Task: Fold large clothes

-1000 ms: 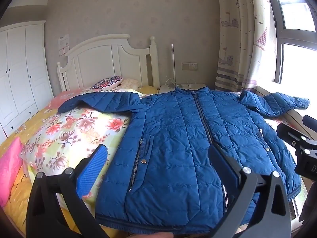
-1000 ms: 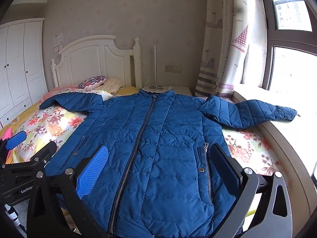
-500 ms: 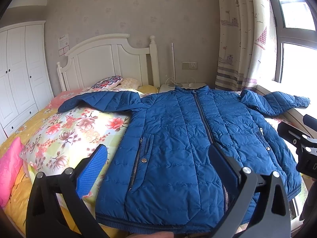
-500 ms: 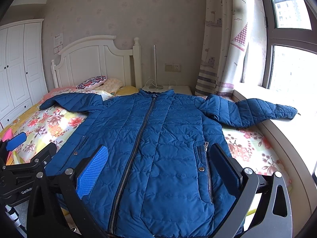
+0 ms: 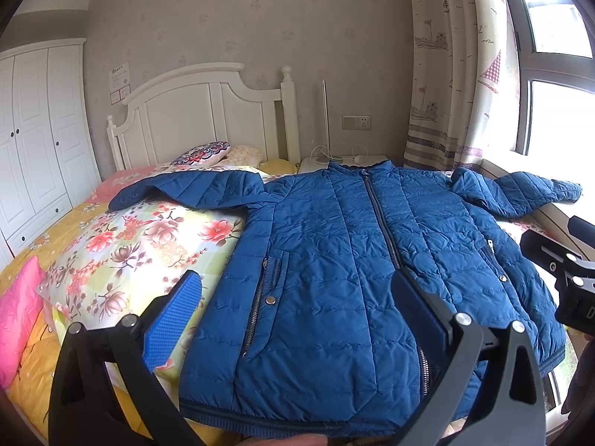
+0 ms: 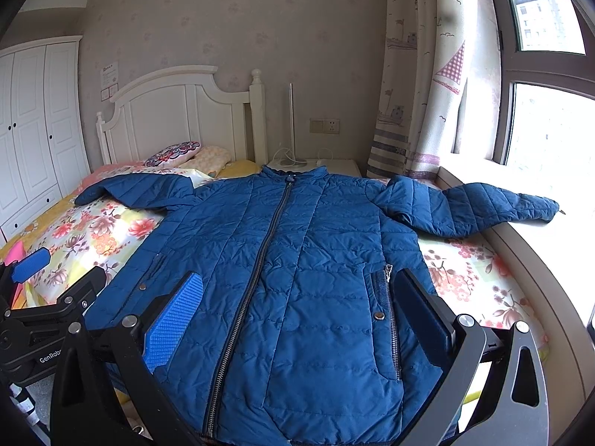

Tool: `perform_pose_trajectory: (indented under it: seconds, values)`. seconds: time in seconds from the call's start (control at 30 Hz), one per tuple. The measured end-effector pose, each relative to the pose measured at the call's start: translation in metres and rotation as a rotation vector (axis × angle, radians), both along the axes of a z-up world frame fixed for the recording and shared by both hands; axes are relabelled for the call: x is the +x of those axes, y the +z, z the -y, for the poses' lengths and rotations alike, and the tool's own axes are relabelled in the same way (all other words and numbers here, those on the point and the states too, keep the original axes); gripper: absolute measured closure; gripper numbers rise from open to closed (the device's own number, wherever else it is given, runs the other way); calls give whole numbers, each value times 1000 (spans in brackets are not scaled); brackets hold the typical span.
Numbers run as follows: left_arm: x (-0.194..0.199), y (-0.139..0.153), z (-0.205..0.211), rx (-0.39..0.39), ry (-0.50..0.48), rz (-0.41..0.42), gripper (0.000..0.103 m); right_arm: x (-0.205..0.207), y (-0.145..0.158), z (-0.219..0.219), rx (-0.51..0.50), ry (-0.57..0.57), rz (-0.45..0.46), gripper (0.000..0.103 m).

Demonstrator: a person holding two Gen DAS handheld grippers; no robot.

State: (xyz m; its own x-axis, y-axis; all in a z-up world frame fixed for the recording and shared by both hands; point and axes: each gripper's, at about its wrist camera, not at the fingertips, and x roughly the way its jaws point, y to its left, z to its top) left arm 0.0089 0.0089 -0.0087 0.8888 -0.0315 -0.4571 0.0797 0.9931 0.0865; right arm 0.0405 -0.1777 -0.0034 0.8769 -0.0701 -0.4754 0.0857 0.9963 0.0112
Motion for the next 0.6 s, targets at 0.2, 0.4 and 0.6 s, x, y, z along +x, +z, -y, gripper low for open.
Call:
perform_pose_trajectory:
  seconds: [0.2,0.4,0.6]
  values:
    - [0,-1,0,2,2,0,2,0,-1,0,2,0,-1,4]
    - [0,0,-1,1,0,-2,2,-1,-1,0,4,1,-2,4]
    - [0,-1,0,3,-1,-1,2,0,-1,0,4,1,-3,4]
